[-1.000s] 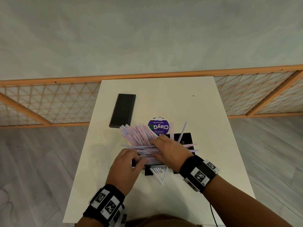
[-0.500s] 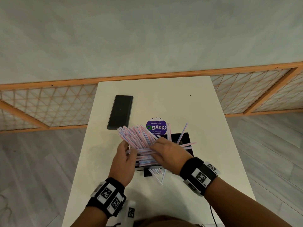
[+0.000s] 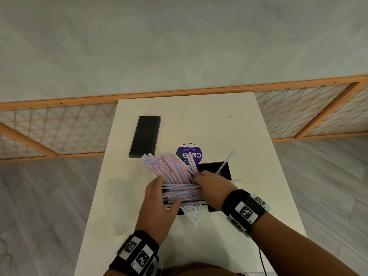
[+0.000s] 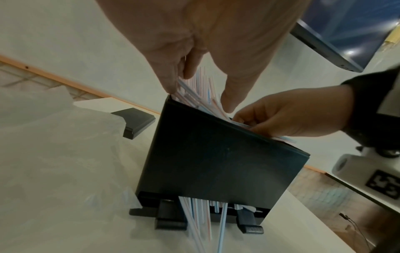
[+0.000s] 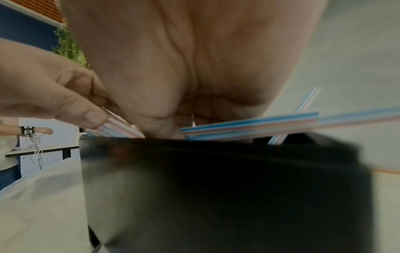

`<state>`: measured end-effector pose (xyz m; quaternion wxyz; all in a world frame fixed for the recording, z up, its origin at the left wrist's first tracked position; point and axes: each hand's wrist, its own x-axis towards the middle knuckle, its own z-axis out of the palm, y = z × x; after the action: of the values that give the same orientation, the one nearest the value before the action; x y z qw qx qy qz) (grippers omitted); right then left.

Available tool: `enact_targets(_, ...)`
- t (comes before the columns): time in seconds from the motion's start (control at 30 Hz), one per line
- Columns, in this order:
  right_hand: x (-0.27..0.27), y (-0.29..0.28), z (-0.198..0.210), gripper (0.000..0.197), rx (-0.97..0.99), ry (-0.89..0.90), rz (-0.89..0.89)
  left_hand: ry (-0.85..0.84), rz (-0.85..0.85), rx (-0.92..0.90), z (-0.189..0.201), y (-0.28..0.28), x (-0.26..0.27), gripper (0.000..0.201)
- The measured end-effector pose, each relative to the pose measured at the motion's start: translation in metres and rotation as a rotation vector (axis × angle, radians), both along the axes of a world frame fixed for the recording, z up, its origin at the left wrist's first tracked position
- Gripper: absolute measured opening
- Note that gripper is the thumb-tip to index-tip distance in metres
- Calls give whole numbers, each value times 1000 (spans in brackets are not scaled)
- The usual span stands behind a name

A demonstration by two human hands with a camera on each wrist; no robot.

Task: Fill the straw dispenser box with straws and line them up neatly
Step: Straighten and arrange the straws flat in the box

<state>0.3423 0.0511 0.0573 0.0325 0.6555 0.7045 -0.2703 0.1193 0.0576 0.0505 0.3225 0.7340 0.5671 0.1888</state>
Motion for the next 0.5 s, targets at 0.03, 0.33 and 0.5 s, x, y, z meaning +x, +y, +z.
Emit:
enact_targets(0.03, -3, 3, -1, 32, 22, 29, 10, 6, -20, 7, 0, -1, 1, 82)
enact_targets(0.33, 5, -2, 9, 51, 77, 197, 31, 259, -363, 365, 3, 1, 8, 61)
enact_targets(0.5, 16, -4, 9, 66, -131, -6, 59, 395, -536, 355, 16, 11, 30, 44)
